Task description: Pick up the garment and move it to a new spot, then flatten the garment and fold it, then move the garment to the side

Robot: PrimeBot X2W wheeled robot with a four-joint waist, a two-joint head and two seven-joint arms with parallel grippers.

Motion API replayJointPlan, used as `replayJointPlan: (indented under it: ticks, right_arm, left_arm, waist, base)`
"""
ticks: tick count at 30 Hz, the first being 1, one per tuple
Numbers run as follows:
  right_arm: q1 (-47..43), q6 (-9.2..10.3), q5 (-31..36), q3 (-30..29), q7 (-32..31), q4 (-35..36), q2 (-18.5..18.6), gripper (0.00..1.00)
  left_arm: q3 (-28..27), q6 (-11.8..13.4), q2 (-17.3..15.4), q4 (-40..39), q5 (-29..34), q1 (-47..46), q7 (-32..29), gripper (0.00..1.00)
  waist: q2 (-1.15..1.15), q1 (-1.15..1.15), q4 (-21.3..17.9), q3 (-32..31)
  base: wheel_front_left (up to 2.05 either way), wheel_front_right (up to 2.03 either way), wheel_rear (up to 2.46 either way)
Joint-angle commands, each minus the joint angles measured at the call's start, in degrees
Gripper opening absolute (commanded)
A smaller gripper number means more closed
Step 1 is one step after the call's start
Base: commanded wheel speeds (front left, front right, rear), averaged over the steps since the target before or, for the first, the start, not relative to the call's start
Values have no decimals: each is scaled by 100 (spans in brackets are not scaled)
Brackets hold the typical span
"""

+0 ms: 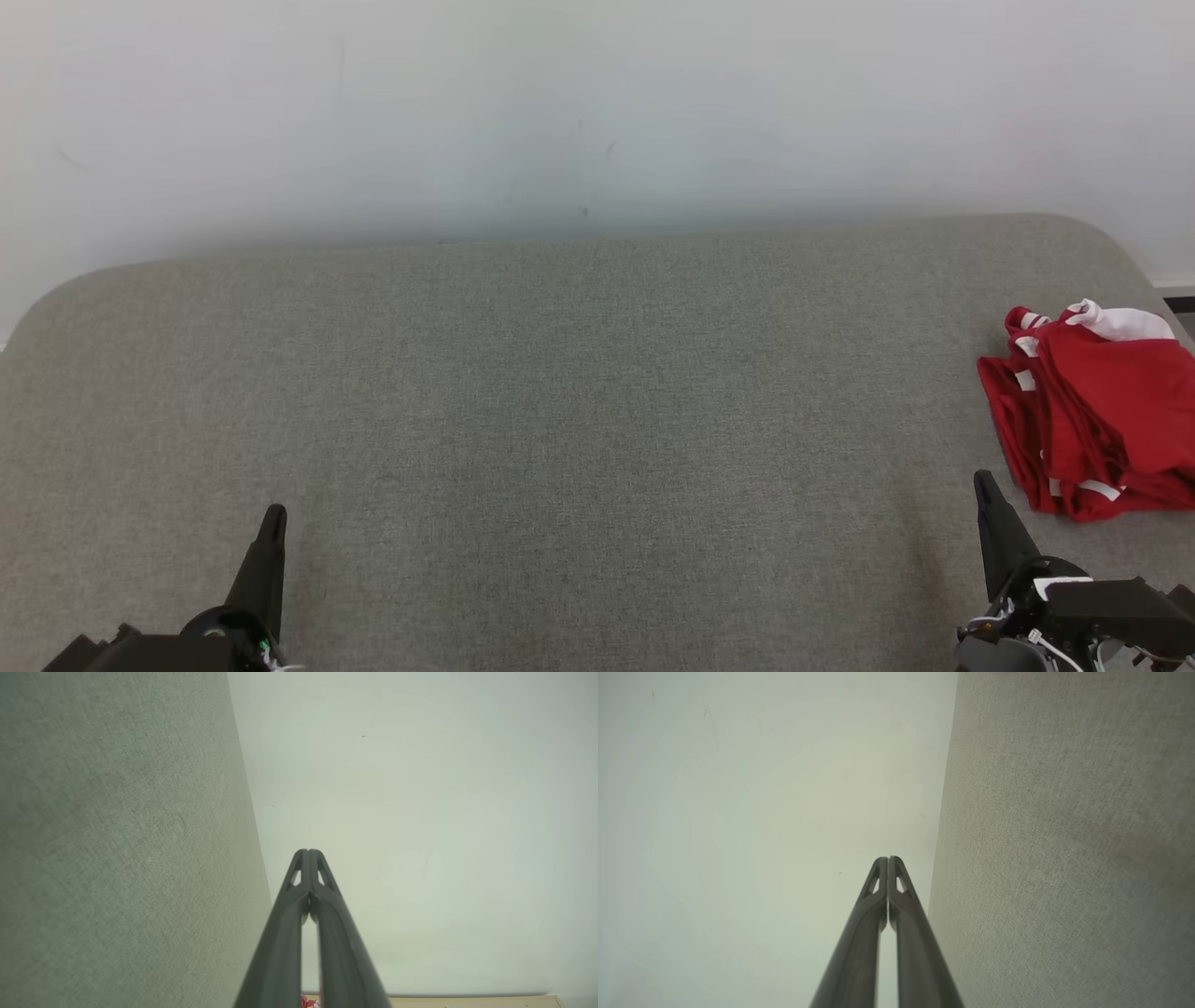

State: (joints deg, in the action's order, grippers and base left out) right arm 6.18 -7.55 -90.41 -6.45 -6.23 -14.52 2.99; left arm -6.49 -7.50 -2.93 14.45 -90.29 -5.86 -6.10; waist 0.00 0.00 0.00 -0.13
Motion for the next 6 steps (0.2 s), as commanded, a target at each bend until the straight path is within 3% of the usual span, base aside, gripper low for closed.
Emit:
replayJointPlan:
  ticks: [1, 6]
  right_arm:
    - [56, 12, -117, -21, -32, 28, -16, 0]
    - [52, 12, -197, -29, -53, 38, -20, 0]
  left_arm:
    - [-22, 2, 7, -26, -139, -98, -42, 0]
    - [-24, 2, 9, -23, -214, -95, -73, 0]
  waist:
    - [0, 0, 0, 6]
    - [0, 0, 0, 19]
  base:
    - [0, 0, 0]
    - [0, 0, 0]
